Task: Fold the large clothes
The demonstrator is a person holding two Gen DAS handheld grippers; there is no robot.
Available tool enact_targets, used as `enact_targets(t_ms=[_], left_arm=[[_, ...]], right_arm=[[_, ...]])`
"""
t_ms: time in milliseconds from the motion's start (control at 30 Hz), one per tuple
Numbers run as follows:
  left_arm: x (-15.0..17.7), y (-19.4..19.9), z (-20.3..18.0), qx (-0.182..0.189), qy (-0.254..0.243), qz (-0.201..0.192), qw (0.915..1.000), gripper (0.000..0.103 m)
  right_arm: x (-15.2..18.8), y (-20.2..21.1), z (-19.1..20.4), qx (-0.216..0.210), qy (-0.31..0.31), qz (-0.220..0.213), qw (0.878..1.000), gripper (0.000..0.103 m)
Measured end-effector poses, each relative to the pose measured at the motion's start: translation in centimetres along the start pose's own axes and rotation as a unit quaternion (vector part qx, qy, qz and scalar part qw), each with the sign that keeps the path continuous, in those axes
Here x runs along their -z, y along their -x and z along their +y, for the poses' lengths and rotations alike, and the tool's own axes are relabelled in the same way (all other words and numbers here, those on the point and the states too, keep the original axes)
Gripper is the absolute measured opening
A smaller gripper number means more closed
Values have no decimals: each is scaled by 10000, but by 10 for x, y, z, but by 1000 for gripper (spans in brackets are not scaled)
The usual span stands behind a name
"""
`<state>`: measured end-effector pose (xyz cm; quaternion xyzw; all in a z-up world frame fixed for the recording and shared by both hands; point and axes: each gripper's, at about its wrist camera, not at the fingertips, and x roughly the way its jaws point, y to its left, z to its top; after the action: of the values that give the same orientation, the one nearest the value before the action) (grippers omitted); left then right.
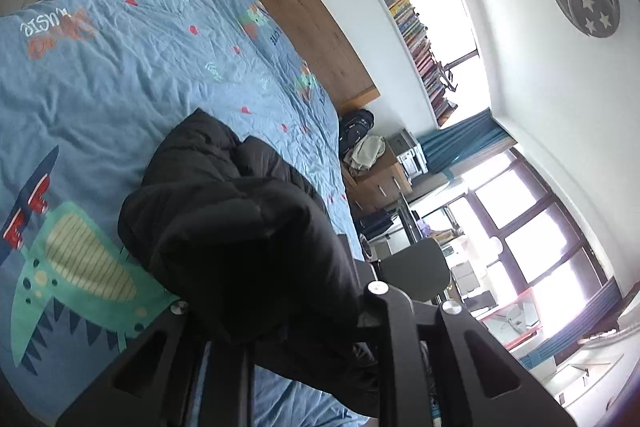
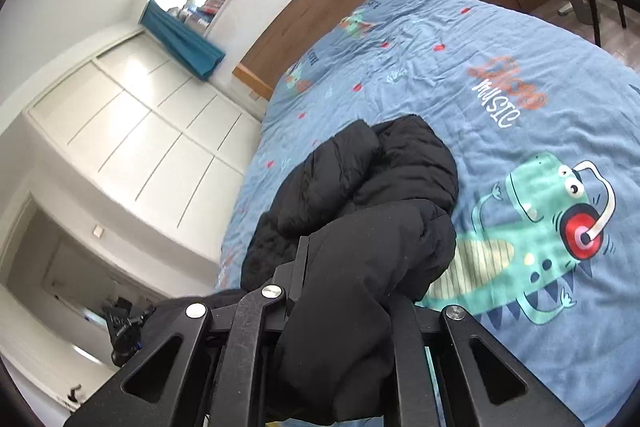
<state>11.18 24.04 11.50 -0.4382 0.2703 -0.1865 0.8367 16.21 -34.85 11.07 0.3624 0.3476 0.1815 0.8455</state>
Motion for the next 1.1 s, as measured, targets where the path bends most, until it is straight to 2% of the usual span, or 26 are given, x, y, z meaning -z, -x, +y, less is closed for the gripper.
enact_targets(t_ms=[100,300,467,600,733,867,1033,1100], left_arm=[[-40,-28,-2,-105,67,-93,9999,17],[-99,-115,2,-478,214,-28,9986,17],[-148,-203,30,-913,375,49,9951,17],[-174,-271,62,-1301,404,170,9905,17],[-185,-335,104,-1697,400,407,9838,20],[-182,-391,151,-2061,523,712,9745,22],[-174,-424,171,-2261,528,950,9680,22],[-177,-426,167,-2244,531,993,9680,28]], right_arm=[[-39,-25,-5,80,-526,-116,9985,12],[-97,-95,-25,796,-1088,-7,9909,12],[-136,-156,-47,1152,-1455,1,9826,12],[-164,-210,-68,1431,-1710,37,9748,13],[-181,-257,-86,1707,-1733,165,9698,14],[-182,-298,-109,1966,-1695,416,9648,14],[-175,-328,-126,2098,-1672,595,9615,14],[-175,-325,-127,2011,-1753,553,9622,23]])
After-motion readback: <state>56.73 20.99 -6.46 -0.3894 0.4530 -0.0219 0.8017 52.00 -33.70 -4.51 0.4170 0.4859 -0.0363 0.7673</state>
